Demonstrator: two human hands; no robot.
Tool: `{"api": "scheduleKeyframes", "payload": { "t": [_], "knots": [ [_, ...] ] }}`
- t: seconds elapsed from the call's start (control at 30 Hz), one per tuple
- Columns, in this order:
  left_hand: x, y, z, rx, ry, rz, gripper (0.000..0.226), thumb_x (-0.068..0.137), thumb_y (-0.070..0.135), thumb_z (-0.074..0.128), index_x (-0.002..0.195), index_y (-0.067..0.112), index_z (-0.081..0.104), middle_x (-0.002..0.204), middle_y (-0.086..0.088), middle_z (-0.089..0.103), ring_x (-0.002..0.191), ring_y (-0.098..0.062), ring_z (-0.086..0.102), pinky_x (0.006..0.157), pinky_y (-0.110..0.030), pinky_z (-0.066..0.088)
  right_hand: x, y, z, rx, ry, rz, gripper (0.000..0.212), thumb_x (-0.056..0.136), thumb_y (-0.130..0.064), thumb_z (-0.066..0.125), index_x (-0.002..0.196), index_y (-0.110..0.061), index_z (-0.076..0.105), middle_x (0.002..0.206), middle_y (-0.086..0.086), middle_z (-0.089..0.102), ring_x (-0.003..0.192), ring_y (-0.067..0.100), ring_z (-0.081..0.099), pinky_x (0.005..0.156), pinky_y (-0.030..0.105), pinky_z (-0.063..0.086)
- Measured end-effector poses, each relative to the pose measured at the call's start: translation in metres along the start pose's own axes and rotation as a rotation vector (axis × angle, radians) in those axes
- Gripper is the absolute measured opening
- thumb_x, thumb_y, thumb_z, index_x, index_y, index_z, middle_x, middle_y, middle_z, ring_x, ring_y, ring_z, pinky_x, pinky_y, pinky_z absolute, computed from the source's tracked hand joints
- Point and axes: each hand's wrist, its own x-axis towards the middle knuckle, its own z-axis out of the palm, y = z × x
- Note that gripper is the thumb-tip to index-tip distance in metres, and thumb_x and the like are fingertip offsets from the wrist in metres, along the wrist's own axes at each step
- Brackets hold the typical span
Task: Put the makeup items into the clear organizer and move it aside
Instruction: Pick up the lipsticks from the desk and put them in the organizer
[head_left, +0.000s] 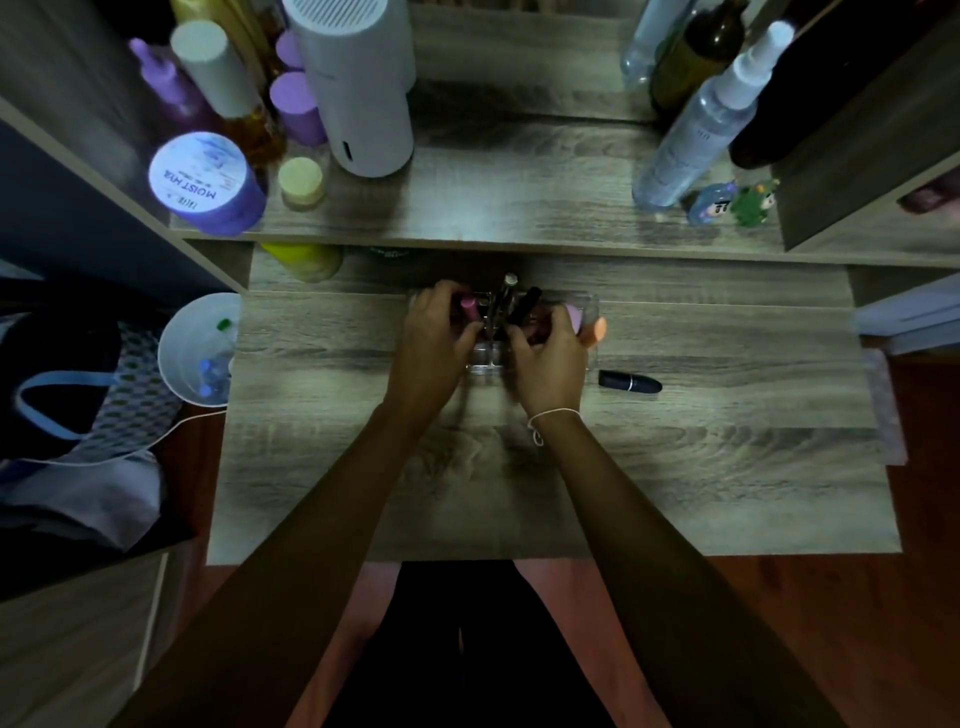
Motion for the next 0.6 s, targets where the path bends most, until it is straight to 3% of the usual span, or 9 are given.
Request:
{"api": "scheduleKeyframes", "payload": {
  "t": [0.1,0.17,0.33,0.5,0.6],
  "knots": [
    [-0.001,0.001,-0.002,-0.006,0.021,-0.005,0.044,0.084,0.015,0.068,0.124,0.009,0.05,0.118,-0.014,0.056,0.106,-0.022,0.057,0.085,-0.022,0.044,-0.004,0.003,-0.001,0.014,-0.021,0.041,0.031,0.084,-0.015,0.069,0.11,-0.011,0.053,0.098,0.005,0.066,0.089,0.021,0.066,0.079,0.029,0.053],
    [-0.003,0.002,-0.005,-0.002,0.054,-0.017,0.05,0.083,0.017,0.069,0.127,0.008,0.047,0.123,-0.015,0.053,0.108,-0.021,0.054,0.084,-0.018,0.039,-0.01,0.006,-0.002,0.013,-0.031,0.061,0.035,0.084,-0.018,0.069,0.114,-0.013,0.052,0.098,0.008,0.069,0.089,0.021,0.067,0.081,0.035,0.056],
    [-0.027,0.007,-0.007,0.025,0.099,-0.003,0.05,0.085,0.018,0.066,0.13,0.012,0.046,0.129,-0.018,0.049,0.107,-0.024,0.054,0.082,-0.024,0.045,-0.038,0.025,-0.011,0.016,-0.067,0.01,0.027,0.086,-0.016,0.063,0.111,-0.019,0.055,0.088,0.001,0.068,0.076,0.014,0.066,0.074,0.036,0.057],
    [-0.06,0.017,0.009,0.079,0.014,0.117,0.032,0.086,0.009,0.063,0.117,0.004,0.056,0.114,-0.02,0.058,0.098,-0.028,0.058,0.08,-0.027,0.044,-0.055,0.05,-0.028,-0.014,-0.072,0.025,0.014,0.086,-0.016,0.062,0.098,-0.022,0.059,0.081,-0.003,0.066,0.066,0.006,0.063,0.059,0.005,0.044],
    [-0.076,0.02,0.027,0.151,-0.131,0.263,0.03,0.085,0.008,0.063,0.114,0.002,0.059,0.113,-0.021,0.061,0.104,-0.034,0.057,0.087,-0.037,0.047,-0.061,0.065,-0.046,-0.037,-0.071,0.047,0.01,0.085,-0.019,0.065,0.095,-0.021,0.063,0.08,-0.002,0.067,0.067,0.008,0.062,0.063,0.012,0.045]
  ]
}}
